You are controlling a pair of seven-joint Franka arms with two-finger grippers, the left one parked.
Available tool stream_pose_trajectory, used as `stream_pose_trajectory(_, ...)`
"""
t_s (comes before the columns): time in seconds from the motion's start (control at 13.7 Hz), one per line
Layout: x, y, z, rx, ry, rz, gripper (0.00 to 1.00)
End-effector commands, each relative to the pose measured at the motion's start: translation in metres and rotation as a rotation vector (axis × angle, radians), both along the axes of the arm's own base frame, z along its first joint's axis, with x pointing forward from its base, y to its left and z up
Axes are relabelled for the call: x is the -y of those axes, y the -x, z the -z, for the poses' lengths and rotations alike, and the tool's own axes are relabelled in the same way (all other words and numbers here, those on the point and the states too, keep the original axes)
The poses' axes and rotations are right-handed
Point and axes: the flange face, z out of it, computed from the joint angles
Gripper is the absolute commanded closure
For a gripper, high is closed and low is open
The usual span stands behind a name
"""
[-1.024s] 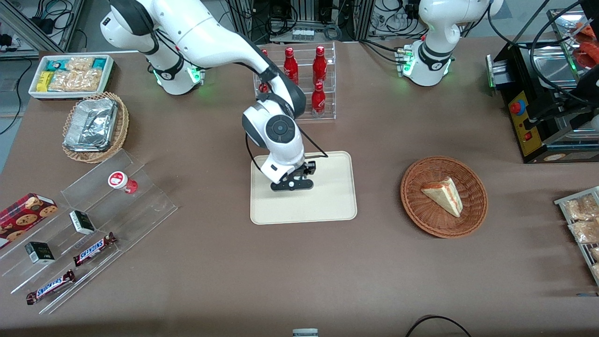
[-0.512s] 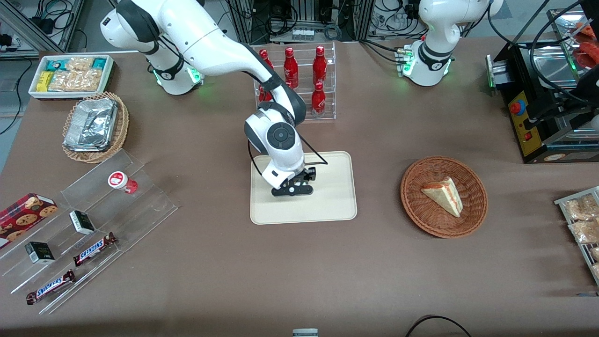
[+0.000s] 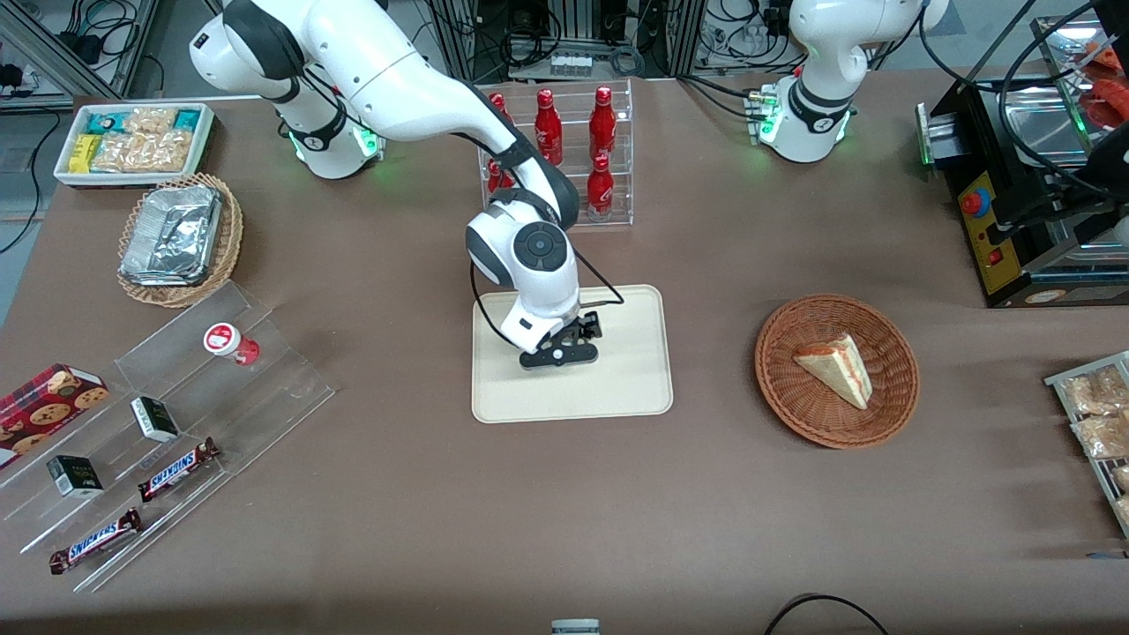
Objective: Place green gum on tray
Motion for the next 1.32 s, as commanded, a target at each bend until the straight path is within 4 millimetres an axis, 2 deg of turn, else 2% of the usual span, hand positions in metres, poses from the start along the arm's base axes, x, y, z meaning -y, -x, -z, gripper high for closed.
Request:
stream_pose_trajectory(0.0, 0.000, -0.004, -0.019, 0.011, 0.014, -0.014, 0.00)
stream_pose_trajectory(0.22, 0.011, -0.008, -0.054, -0.005, 0.031, -0.047, 0.00)
stream_pose_trajectory(0.51, 0.032, -0.002, -0.122, -0.052, 0.060, -0.072, 0.00)
stream_pose_trajectory(0.73, 0.075, -0.015, -0.163, -0.109, 0.080, -0.128, 0.00)
stream_pose_trajectory(0.95, 0.119, -0.029, -0.187, -0.159, 0.095, -0.172, 0.00)
stream_pose_trajectory(1.24, 0.211, -0.058, -0.221, -0.226, 0.091, -0.227, 0.00)
